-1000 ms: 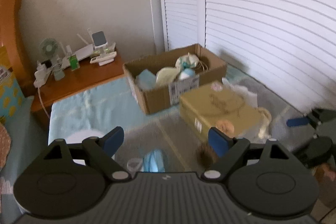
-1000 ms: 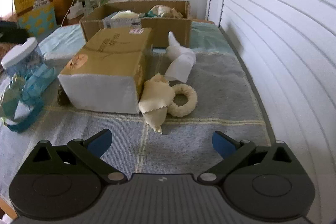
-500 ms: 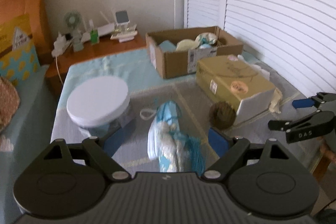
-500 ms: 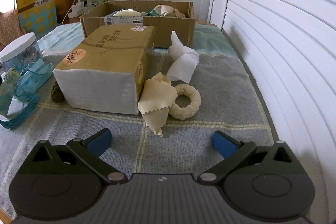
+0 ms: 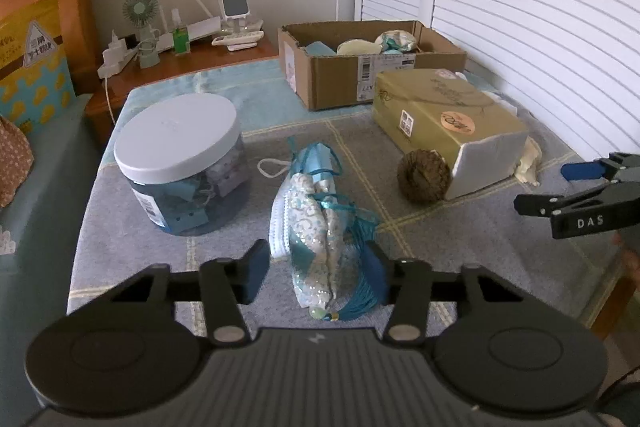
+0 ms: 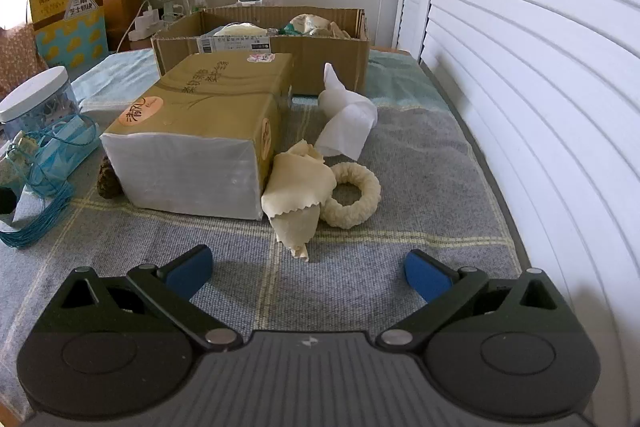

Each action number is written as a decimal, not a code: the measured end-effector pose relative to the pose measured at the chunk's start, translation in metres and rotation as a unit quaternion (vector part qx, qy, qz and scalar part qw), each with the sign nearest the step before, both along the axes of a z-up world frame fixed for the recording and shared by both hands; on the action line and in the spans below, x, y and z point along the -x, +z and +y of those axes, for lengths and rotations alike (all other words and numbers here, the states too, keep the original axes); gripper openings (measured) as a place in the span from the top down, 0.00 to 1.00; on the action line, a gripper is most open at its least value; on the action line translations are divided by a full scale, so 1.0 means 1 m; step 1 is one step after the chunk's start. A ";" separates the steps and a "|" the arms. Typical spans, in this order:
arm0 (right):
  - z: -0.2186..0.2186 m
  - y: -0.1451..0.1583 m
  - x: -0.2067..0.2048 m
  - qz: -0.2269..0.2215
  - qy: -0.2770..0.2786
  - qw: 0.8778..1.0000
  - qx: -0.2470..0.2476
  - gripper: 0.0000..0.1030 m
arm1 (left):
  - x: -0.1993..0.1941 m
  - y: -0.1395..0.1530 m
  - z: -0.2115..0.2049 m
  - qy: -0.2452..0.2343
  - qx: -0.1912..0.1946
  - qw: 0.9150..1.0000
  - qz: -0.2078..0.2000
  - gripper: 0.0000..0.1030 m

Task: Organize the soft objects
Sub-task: 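Move the left tool to the blue patterned drawstring bag while the right tool nears the cream cloth, then grasp the blue patterned bag with the left tool while the right tool grasps the cream cloth, then carry the cream cloth into the box and open the right tool while the left tool holds the bag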

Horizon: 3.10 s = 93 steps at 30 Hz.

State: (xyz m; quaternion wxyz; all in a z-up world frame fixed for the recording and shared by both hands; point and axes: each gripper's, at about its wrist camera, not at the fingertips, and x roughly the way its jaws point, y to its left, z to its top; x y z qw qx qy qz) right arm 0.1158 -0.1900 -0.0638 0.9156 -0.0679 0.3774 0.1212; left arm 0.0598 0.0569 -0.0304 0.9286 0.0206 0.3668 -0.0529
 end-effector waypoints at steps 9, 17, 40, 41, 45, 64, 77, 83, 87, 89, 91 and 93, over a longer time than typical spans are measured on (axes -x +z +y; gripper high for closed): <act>0.000 0.000 0.000 -0.003 0.000 1.000 0.000 0.00 | -0.004 0.002 0.010 0.018 0.001 1.000 -0.003 0.60; 0.000 0.000 0.000 -0.004 0.000 1.000 0.000 0.00 | -0.006 0.009 -0.003 -0.042 0.032 0.999 -0.004 0.60; 0.011 0.017 -0.002 -0.036 0.052 0.997 0.041 0.19 | -0.006 -0.010 -0.027 -0.133 -0.040 0.990 0.027 0.57; 0.012 0.019 -0.003 -0.039 0.055 0.997 0.044 0.20 | -0.006 -0.010 -0.028 -0.135 -0.041 0.990 0.029 0.57; 0.017 0.017 -0.010 -0.038 0.064 0.995 0.063 0.38 | -0.008 -0.014 -0.028 -0.135 -0.043 0.989 0.037 0.57; 0.002 0.031 0.012 -0.015 0.047 0.997 0.058 0.76 | -0.010 -0.016 -0.033 -0.151 -0.057 0.986 0.036 0.54; 0.017 0.022 -0.005 -0.034 0.052 0.995 0.083 0.50 | -0.008 -0.016 -0.039 -0.159 -0.067 0.984 0.041 0.54; 0.021 0.022 -0.007 -0.027 0.050 0.995 0.083 0.74 | -0.009 -0.015 -0.037 -0.163 -0.055 0.984 0.048 0.66; 0.017 0.030 0.001 -0.032 0.046 0.996 0.076 0.78 | -0.008 -0.012 -0.035 -0.164 -0.054 0.984 0.045 0.68; 0.015 0.034 0.007 -0.038 0.043 0.995 0.077 0.78 | -0.007 -0.009 -0.034 -0.163 -0.051 0.984 0.043 0.69; 0.013 0.040 0.013 -0.045 0.042 0.995 0.079 0.78 | -0.007 -0.006 -0.032 -0.162 -0.046 0.985 0.041 0.70; 0.011 0.046 0.020 -0.053 0.041 0.995 0.079 0.78 | -0.007 -0.002 -0.030 -0.163 -0.039 0.985 0.040 0.70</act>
